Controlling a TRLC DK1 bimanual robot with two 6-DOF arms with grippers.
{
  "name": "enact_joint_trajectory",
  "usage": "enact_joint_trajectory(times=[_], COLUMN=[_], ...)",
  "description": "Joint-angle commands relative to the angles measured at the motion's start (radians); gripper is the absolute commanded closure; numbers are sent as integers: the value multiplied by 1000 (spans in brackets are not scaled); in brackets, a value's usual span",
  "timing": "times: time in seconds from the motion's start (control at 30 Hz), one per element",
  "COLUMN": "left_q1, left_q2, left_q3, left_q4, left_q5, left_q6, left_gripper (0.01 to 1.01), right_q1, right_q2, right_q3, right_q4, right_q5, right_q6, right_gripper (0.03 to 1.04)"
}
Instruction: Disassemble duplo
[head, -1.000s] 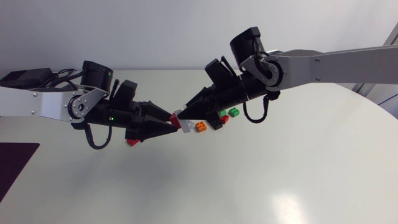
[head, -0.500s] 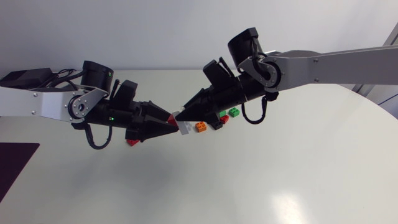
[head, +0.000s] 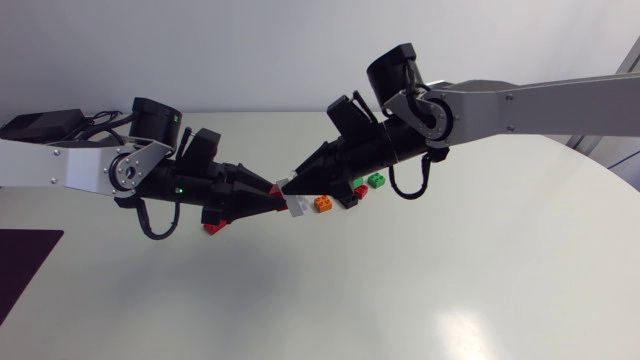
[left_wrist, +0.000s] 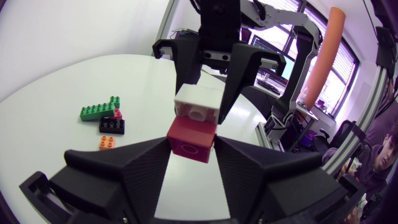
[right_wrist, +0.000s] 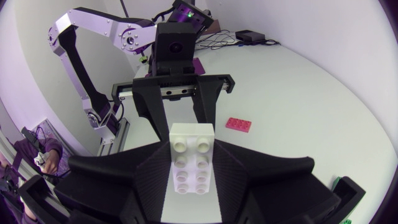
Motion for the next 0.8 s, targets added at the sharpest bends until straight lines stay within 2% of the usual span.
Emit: enact_joint_trajectory(times=[0.0,0.1,0.2,0.23,0.5,0.63,0.77], left_q1=[-6,-5,-3,-2,1,1,1], left_q2=[15,15,15,15,16,18,24], left_q3=[-10,-10,-10,-9,-9,-7,-3], left_q4=[-1,-1,-1,-1,0,3,5], left_q5=[23,29,31,31,31,31,29], left_q6=[20,20,20,19,20,25,25], left_gripper=[734,821,962,974,974,974,974], right_q1=[4,7,9,9,4,-6,-29], right_q2=[-17,-19,-19,-19,-20,-28,-23], right_q3=[-28,-28,-30,-30,-30,-33,-28], right_q4=[9,9,9,9,12,30,41], right_q5=[-4,-4,-4,-4,-2,59,70], right_q6=[1,3,1,1,1,3,9], right_gripper=[782,782,782,782,782,782,782])
